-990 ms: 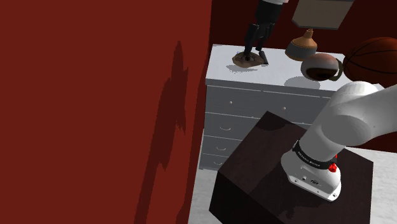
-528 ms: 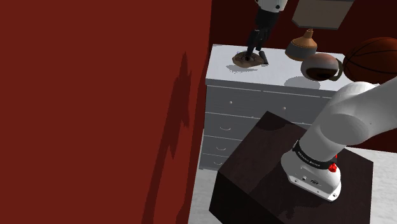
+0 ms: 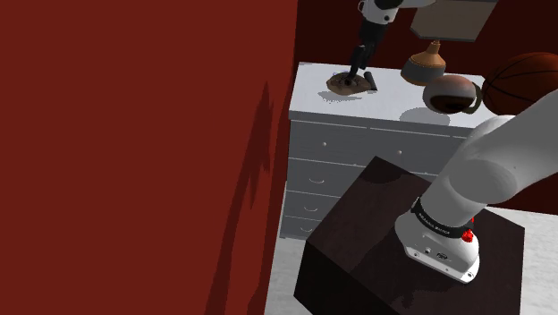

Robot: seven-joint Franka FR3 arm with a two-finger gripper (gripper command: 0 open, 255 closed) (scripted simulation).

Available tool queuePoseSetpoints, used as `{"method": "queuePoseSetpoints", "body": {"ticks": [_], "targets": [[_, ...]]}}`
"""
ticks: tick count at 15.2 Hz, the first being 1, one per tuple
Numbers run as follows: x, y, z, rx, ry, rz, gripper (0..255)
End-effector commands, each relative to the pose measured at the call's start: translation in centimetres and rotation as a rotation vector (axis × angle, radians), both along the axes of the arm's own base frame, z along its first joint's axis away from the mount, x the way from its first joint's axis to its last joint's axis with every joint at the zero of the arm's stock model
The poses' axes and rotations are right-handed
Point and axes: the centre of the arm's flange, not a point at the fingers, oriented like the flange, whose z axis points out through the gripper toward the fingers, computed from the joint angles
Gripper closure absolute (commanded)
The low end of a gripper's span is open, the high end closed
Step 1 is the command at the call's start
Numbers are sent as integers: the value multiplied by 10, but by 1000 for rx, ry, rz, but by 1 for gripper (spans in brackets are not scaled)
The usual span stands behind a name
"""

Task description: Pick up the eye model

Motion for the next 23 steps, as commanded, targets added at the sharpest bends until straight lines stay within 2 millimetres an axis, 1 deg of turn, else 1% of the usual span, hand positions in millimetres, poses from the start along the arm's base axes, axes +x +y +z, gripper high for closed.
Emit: {"method": "queuePoseSetpoints", "body": {"ticks": [1, 14, 15, 23], "targets": [[11, -24, -8, -13, -2, 17, 0], [82, -164, -51, -86, -14, 113, 0], [86, -171, -53, -89, -15, 118, 0], [86, -171, -93, -89, -15, 118, 0]]}}
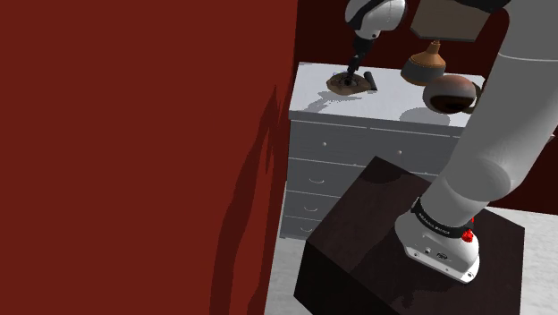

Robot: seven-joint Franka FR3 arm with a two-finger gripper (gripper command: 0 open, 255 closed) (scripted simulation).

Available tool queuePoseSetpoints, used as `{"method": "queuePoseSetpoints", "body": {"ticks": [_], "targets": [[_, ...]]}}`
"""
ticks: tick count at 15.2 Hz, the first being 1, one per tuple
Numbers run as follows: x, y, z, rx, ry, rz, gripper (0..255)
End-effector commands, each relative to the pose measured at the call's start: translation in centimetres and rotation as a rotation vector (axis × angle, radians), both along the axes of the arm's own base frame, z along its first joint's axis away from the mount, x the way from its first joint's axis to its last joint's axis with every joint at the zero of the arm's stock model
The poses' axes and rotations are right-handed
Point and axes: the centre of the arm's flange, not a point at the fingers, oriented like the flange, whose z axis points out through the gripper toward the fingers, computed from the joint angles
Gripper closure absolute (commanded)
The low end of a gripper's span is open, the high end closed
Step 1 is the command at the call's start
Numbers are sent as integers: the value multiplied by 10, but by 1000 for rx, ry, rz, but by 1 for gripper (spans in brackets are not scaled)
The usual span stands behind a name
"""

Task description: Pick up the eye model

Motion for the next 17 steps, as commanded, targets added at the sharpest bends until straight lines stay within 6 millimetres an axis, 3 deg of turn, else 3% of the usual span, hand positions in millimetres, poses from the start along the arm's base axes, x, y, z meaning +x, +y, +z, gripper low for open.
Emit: {"method": "queuePoseSetpoints", "body": {"ticks": [1, 2, 11, 17], "targets": [[0, 0, -5, 0, 0, 0, 0], [0, -1, -4, 0, 0, 0, 255], [0, 0, -5, 0, 0, 0, 255], [0, 0, 27, 0, 0, 0, 255]]}}
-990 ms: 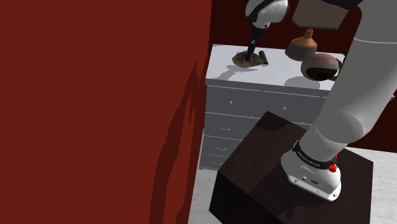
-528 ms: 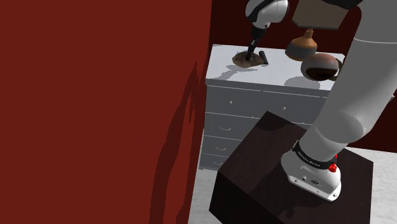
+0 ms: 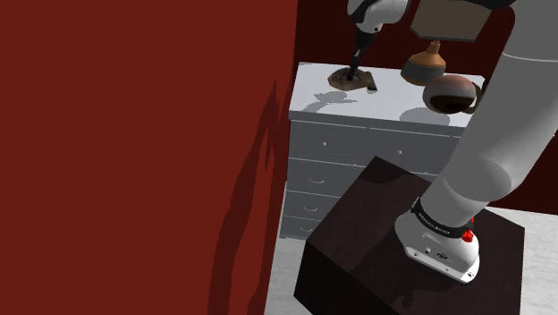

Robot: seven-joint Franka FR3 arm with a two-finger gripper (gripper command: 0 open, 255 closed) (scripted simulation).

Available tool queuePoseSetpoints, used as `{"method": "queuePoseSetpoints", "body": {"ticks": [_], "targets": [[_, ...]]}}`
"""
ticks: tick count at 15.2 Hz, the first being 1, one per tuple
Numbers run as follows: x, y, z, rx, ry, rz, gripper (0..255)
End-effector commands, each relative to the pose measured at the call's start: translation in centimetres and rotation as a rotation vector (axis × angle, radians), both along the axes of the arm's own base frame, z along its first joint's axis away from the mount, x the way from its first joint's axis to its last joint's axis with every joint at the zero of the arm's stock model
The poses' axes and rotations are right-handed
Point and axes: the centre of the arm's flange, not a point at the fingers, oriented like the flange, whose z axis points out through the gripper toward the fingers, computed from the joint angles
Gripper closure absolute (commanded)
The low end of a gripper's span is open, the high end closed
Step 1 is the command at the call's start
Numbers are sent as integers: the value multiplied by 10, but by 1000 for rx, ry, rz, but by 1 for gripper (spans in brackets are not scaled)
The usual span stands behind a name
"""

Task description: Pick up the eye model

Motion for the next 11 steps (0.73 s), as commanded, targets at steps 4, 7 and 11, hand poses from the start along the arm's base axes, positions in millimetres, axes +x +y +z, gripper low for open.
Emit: {"method": "queuePoseSetpoints", "body": {"ticks": [4, 7, 11], "targets": [[1, 0, 27, 0, 0, 0, 255], [1, 0, 43, 0, 0, 0, 255], [1, 0, 54, 0, 0, 0, 255]]}}
